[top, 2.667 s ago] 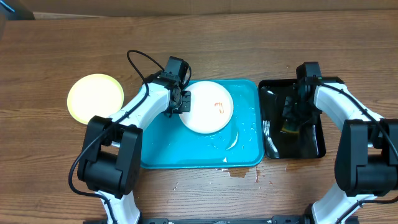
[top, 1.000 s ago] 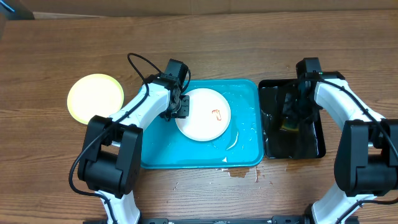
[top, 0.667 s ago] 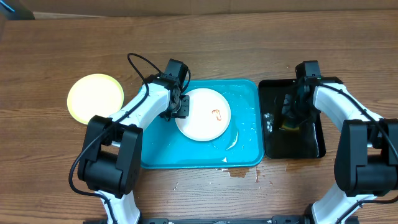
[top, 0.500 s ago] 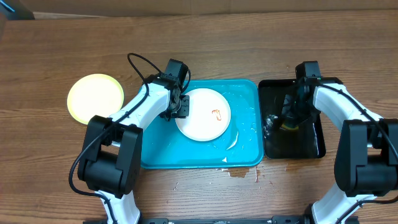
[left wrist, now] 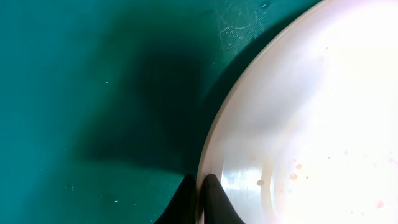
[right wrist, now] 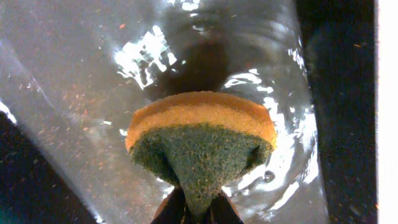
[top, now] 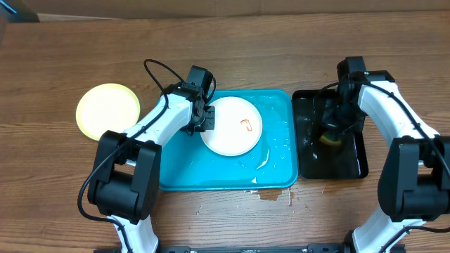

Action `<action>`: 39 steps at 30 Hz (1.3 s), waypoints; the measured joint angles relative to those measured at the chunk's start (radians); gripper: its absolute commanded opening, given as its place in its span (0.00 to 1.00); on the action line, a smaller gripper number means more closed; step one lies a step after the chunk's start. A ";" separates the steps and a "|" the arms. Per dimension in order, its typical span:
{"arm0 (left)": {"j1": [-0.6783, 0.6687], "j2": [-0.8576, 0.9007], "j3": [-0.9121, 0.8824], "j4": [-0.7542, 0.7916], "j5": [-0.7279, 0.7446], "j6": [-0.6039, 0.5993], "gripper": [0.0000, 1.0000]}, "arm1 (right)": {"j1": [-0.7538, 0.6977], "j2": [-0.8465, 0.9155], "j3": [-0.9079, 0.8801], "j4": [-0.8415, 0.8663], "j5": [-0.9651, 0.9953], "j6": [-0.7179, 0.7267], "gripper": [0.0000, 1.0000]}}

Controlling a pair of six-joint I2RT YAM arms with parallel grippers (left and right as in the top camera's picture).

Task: Clean dirty plates on tray and stack at the side
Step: 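Grasp the green-yellow sponge with the right gripper and lift it, then carry the sponge left over the pink-white plate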

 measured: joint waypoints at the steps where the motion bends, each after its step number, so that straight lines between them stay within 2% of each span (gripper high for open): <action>1: 0.000 0.000 0.000 0.000 0.000 0.000 0.04 | 0.006 0.000 0.000 -0.002 0.014 0.006 0.04; 6: 0.000 0.000 0.000 0.000 0.000 0.000 0.04 | 0.084 0.000 0.000 -0.012 0.139 0.072 0.04; 16: 0.000 0.000 0.000 -0.001 0.000 0.000 0.05 | 0.169 0.000 0.004 -0.048 0.289 0.077 0.04; 32: 0.000 0.000 0.000 -0.003 0.001 0.000 0.04 | 0.164 0.000 0.013 -0.061 0.279 0.025 0.04; 35: 0.000 0.000 0.000 -0.003 0.001 0.000 0.04 | 0.164 0.000 0.068 -0.139 0.276 0.029 0.04; 39: 0.000 0.000 0.000 -0.004 0.003 0.000 0.04 | 0.178 0.000 0.232 -0.242 0.237 0.045 0.04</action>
